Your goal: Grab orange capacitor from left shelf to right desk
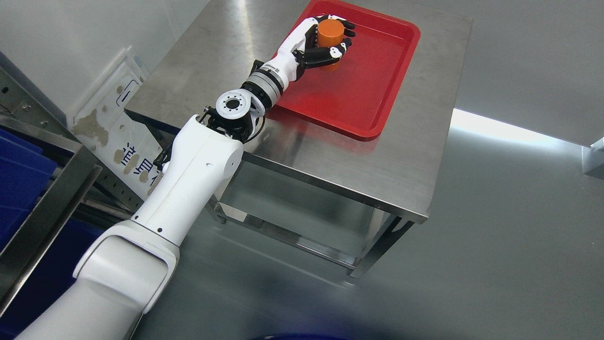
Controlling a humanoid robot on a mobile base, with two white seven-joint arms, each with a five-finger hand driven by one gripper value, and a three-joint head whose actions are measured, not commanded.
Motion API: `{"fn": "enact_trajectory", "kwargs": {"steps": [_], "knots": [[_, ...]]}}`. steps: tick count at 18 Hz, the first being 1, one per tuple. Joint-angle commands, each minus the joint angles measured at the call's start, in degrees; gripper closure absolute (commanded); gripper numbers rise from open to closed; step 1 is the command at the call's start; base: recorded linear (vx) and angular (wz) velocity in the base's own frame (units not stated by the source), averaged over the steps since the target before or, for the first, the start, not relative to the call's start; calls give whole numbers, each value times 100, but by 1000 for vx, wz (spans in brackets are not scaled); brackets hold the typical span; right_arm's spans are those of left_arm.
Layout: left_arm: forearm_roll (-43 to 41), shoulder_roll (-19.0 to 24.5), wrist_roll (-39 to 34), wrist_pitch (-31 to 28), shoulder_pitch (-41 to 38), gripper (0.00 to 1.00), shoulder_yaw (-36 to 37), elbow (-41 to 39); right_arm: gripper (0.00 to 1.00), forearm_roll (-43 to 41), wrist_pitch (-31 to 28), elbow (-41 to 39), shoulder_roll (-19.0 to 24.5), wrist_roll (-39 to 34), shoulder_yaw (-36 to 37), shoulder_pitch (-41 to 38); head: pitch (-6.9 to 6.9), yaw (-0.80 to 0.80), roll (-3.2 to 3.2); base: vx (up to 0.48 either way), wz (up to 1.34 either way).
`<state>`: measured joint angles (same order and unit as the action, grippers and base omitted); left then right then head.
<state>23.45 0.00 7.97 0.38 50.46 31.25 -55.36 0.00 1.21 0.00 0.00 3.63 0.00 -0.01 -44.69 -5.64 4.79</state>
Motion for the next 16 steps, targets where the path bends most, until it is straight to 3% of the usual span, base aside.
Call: {"fn": "enact_trajectory", "kwargs": {"steps": [1, 4, 6, 9, 13, 16], "knots": [[-7, 100, -6, 24, 139, 50, 127, 412, 0, 18, 2, -100, -100, -3, 97, -114, 0, 0, 0, 0, 0], [-7, 100, 3, 24, 140, 33, -83, 386, 0, 18, 2, -100, -100, -3, 97, -114, 0, 0, 0, 1, 5], [-7, 100, 38, 24, 148, 14, -407, 255, 0, 18, 2, -100, -100, -3, 97, -114, 0, 0, 0, 1, 7], [-7, 100, 82, -81, 113, 2, -1145, -324, 0, 18, 2, -100, -100, -3, 97, -114, 0, 0, 0, -2, -7], [-15, 100, 82, -108, -456, 0, -2025, -1694, 0, 18, 2, -100, -100, -3, 97, -114, 0, 0, 0, 0, 0], [-24, 298, 73, -99, -1806, 0, -2307, -3125, 0, 18, 2, -100, -100, -3, 97, -114, 0, 0, 0, 0, 0]]}}
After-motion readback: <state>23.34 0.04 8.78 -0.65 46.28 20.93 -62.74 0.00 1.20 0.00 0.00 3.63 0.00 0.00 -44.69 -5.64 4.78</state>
